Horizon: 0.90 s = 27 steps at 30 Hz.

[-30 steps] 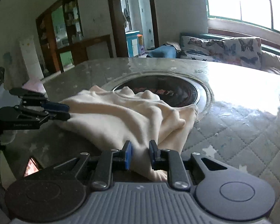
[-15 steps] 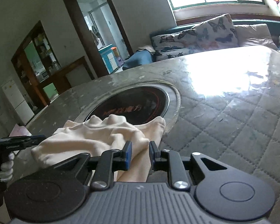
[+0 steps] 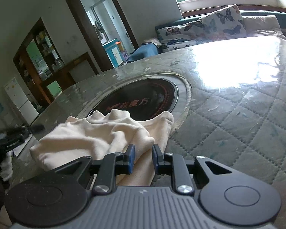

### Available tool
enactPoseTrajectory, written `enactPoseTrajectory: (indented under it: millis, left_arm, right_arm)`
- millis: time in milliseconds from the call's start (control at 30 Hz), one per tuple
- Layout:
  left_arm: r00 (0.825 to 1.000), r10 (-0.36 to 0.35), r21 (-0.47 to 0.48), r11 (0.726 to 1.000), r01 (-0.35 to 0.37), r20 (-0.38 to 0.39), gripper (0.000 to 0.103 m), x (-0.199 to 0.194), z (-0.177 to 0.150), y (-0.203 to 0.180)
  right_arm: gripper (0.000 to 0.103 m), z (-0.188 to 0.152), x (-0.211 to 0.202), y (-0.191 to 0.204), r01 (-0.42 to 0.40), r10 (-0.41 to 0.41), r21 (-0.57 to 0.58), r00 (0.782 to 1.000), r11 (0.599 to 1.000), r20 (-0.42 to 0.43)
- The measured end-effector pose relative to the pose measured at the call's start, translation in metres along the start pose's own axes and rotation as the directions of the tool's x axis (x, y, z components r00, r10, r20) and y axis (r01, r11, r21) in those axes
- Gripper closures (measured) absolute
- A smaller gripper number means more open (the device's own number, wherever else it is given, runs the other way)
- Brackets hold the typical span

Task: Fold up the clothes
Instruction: 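Hold the folded sweatshirt with the right tool while the left tool presses it flat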

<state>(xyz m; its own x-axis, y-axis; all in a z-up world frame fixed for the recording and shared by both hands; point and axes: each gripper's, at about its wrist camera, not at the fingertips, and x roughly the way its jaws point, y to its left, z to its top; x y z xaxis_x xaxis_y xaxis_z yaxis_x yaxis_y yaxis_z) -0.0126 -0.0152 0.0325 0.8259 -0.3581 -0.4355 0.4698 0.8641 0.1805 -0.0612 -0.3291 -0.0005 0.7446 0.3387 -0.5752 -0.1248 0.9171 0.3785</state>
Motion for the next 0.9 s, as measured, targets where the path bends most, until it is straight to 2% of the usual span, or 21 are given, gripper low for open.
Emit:
enactPoseTrajectory:
  millis: [133, 233, 300, 400, 433, 467, 567, 633, 733, 800, 900]
  left_arm:
    - [0.999, -0.034, 0.044, 0.998, 0.034, -0.016, 0.103, -0.001, 0.0, -0.01]
    - [0.998, -0.054, 0.011, 0.998, 0.054, -0.026, 0.101, -0.001, 0.0, -0.015]
    - [0.993, -0.121, 0.003, 0.993, 0.121, -0.007, 0.101, -0.007, 0.004, -0.025]
    - [0.969, -0.244, 0.013, 0.97, 0.244, 0.022, 0.098, -0.016, 0.011, -0.044]
    - [0.958, -0.287, 0.044, 0.957, 0.286, 0.02, 0.096, -0.016, 0.011, -0.055]
    - [0.946, -0.325, 0.08, 0.943, 0.323, 0.015, 0.095, -0.016, 0.01, -0.065]
    - [0.925, -0.378, 0.172, 0.909, 0.379, -0.037, 0.094, -0.01, 0.003, -0.09]
    - [0.912, -0.402, 0.202, 0.89, 0.41, -0.08, 0.094, -0.005, -0.005, -0.098]
    - [0.905, -0.416, 0.203, 0.882, 0.426, -0.092, 0.094, -0.002, -0.012, -0.099]
    - [0.901, -0.423, 0.186, 0.882, 0.434, -0.093, 0.094, 0.0, -0.012, -0.097]
    - [0.899, -0.427, 0.173, 0.882, 0.439, -0.102, 0.093, -0.001, -0.008, -0.095]
  right_arm:
    - [0.085, 0.0, 0.001, -0.001, -0.01, 0.01, 0.013, 1.0, 1.0, 0.004]
    - [0.085, -0.001, 0.002, 0.001, -0.025, 0.025, 0.02, 1.0, 0.999, -0.005]
    - [0.085, -0.003, 0.004, 0.003, -0.027, 0.027, 0.016, 1.0, 1.0, -0.013]
    - [0.086, -0.002, 0.011, 0.001, -0.031, 0.032, 0.042, 0.999, 0.999, -0.01]
    - [0.09, -0.001, 0.011, 0.003, -0.029, 0.029, 0.038, 1.0, 0.999, -0.006]
    - [0.099, 0.0, 0.01, 0.005, -0.026, 0.026, 0.034, 1.0, 0.999, -0.002]
    - [0.099, 0.004, 0.003, 0.016, 0.0, 0.001, -0.033, 0.999, 0.999, 0.034]
    - [0.1, 0.01, -0.008, 0.028, 0.033, -0.024, -0.104, 0.996, 0.994, 0.089]
    - [0.1, 0.017, -0.012, 0.035, 0.078, -0.059, -0.16, 0.991, 0.984, 0.122]
    - [0.099, 0.017, -0.005, 0.03, 0.093, -0.078, -0.154, 0.992, 0.984, 0.102]
    - [0.096, 0.016, -0.005, 0.013, 0.016, -0.013, -0.044, 0.997, 0.999, 0.074]
